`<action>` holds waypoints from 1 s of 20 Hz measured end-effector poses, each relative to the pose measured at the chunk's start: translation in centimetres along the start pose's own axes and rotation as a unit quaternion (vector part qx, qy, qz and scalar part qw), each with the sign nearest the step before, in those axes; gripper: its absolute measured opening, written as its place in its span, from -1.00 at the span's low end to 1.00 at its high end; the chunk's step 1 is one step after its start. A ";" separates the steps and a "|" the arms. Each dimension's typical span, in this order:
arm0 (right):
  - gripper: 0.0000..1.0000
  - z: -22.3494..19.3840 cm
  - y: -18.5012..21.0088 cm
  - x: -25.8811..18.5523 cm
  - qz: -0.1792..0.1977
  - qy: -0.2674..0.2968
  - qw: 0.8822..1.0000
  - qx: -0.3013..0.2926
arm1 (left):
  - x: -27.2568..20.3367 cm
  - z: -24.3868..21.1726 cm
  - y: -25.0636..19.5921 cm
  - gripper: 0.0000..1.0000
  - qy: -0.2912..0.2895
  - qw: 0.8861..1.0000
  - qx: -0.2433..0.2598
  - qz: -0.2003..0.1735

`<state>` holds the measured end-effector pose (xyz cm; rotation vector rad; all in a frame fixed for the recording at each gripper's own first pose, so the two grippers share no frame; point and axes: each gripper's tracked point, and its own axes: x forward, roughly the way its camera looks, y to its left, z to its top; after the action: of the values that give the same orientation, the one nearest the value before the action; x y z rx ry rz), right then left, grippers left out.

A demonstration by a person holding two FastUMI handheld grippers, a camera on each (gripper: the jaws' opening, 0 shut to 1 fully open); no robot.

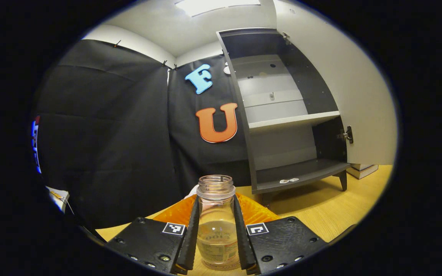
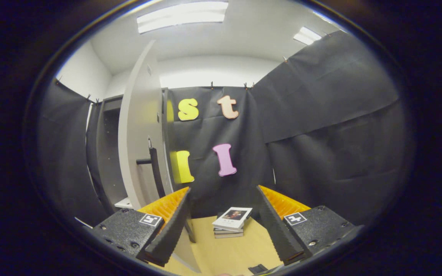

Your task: Open the cabinet door with the right hand, grasp the bottle in the cabinet with the left hand and place it on the coaster, then close the cabinet door with the right hand.

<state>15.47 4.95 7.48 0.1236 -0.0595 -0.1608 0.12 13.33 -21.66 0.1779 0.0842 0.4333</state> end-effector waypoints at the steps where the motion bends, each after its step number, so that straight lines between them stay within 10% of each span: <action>1: 1.00 0.3 0.0 -0.2 -0.002 -0.003 1.000 -0.002 | 0.2 -0.1 -0.1 -0.13 0.003 1.000 -0.010 0.000; 15: 1.00 0.0 1.3 0.7 0.003 0.006 1.000 -0.015 | 0.6 -2.7 1.3 -0.13 0.036 0.999 -0.036 0.018; 20: 1.00 -0.6 1.2 1.1 0.005 0.011 1.000 -0.008 | 0.7 -3.0 1.3 0.77 0.047 0.998 -0.039 0.014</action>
<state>16.79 6.05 7.14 0.1096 -0.0366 -0.1506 -0.14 15.27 -24.34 0.0827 0.1568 0.4712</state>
